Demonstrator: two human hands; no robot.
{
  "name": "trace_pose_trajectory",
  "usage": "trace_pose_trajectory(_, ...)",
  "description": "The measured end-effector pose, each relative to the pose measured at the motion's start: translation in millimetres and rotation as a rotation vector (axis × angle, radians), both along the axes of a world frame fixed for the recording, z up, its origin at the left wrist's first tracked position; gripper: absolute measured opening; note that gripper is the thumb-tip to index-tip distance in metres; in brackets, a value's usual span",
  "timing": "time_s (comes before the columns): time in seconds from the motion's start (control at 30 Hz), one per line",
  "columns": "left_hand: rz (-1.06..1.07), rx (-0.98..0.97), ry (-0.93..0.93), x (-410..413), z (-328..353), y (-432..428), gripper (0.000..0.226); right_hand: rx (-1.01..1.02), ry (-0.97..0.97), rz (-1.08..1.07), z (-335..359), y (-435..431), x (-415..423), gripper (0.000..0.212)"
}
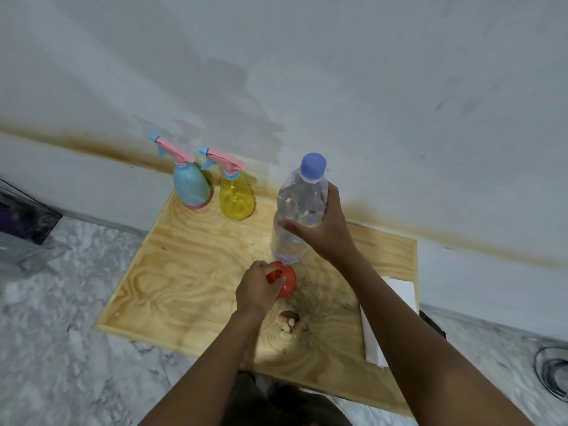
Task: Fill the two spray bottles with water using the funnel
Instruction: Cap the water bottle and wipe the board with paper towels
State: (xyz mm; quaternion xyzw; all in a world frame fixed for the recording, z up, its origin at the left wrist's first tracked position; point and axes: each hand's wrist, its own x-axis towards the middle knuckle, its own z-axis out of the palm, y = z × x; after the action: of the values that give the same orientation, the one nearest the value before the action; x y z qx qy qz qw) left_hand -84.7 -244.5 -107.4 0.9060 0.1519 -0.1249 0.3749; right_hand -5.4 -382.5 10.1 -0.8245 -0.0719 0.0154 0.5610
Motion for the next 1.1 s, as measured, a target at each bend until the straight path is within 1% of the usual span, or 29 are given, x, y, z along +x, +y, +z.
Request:
trace_pose_trajectory(0.17, 0.011, -0.040, -0.041, -1.7, -3.3, 12.4, 0.026, -0.013, -0.099, -0.094, -2.1, 8.4, 2.1, 0.067)
trace_pose_trajectory(0.33, 0.124, -0.068, -0.135, 14.6, -2.6, 41.5, 0.027, 0.027, -0.116, -0.245, -3.9, 10.8, 7.8, 0.060)
trace_pose_trajectory(0.43, 0.146, -0.052, -0.161, 41.4, 4.5, 48.9, 0.029, 0.026, -0.126, -0.305, -1.6, 7.8, 18.1, 0.060)
trace_pose_trajectory(0.57, 0.117, -0.029, -0.164, 84.3, 12.8, 43.2, 0.028, 0.009, -0.155, -0.353, 4.6, 5.2, 36.9, 0.056)
trace_pose_trajectory(0.7, 0.083, -0.003, -0.144, 119.4, 8.6, 33.2, 0.030, -0.012, -0.178, -0.378, 3.9, 7.9, 48.6, 0.060)
trace_pose_trajectory(0.83, 0.055, 0.008, -0.141, 133.7, -4.0, 26.4, 0.033, -0.008, -0.169, -0.401, 0.8, 9.8, 56.1, 0.064)
trace_pose_trajectory(1.1, 0.077, -0.018, -0.154, 142.0, -15.8, 22.5, 0.034, 0.003, -0.149, -0.406, 0.5, 11.7, 63.6, 0.065)
